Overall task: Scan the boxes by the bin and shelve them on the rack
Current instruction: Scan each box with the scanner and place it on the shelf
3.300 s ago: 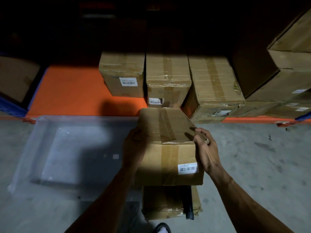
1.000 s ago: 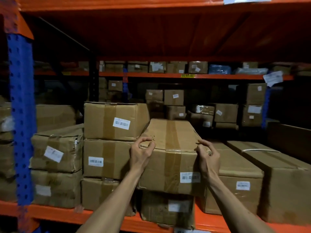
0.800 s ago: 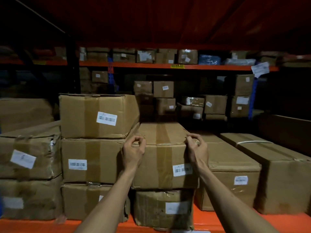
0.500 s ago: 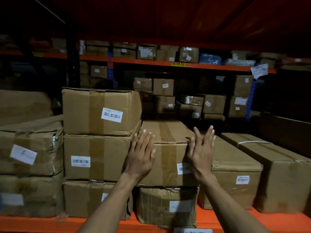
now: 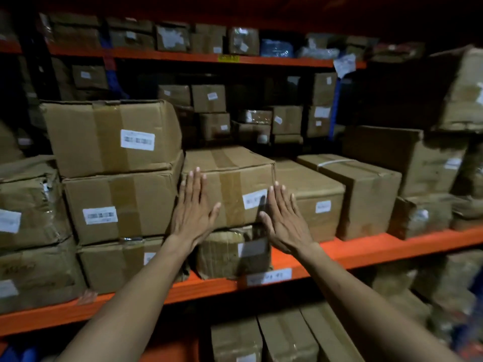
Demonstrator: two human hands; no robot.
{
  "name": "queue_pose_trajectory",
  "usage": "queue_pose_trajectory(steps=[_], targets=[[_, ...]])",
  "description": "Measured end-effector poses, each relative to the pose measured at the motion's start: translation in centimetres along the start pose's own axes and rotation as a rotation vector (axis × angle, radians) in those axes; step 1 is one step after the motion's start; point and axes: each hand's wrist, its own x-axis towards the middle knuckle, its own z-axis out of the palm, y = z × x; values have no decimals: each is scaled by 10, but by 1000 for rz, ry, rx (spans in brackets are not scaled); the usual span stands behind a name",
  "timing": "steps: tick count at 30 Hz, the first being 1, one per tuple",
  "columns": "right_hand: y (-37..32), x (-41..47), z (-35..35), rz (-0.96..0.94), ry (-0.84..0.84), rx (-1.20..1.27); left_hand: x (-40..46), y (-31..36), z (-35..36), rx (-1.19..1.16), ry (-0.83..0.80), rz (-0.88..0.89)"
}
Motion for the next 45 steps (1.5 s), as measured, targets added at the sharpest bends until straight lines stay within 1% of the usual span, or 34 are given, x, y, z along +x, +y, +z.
queue_pose_trajectory(steps=[3,6,7,9,12,15,17,19,21,25,31,33,35,36,37,40,43,45], targets=[[24,-59,5,29,-100,19,-44,28,7,-52,-62,12],[55,-118,8,105,-211,115,-103,66,24,-173,-126,40],[66,-138,10,135,-247,140,-124,81,31,-230,-172,5],[89,-178,12,168,-335,176,-165,113,44,-344,-309,-125],[119,-237,13,236,-465,225,-221,165,62,-500,-571,-305],[147,-301,17,362,-592,275,-278,220,75,-568,-772,-399],[167,-343,26,384,-686,305,-318,258,81,-589,-837,-465],[185,-389,41,386,-779,321,-363,294,87,-573,-851,-515],[198,-434,54,430,-866,334,-408,327,94,-553,-865,-552],[216,-516,82,486,-1013,347,-482,374,100,-571,-1030,-652],[229,-616,154,605,-1113,349,-587,409,156,-628,-1141,-566],[232,-648,183,616,-1139,343,-618,421,181,-602,-1067,-482],[236,-677,215,603,-1171,334,-648,437,207,-641,-1009,-356],[238,-691,231,605,-1177,329,-666,444,220,-611,-958,-301],[238,-703,247,615,-1176,328,-685,452,234,-591,-961,-287],[239,-734,295,670,-1125,345,-736,471,273,-624,-1044,-366],[238,-758,342,775,-1040,364,-773,489,306,-676,-1056,-328],[237,-770,367,815,-1009,370,-791,497,326,-726,-1031,-278]])
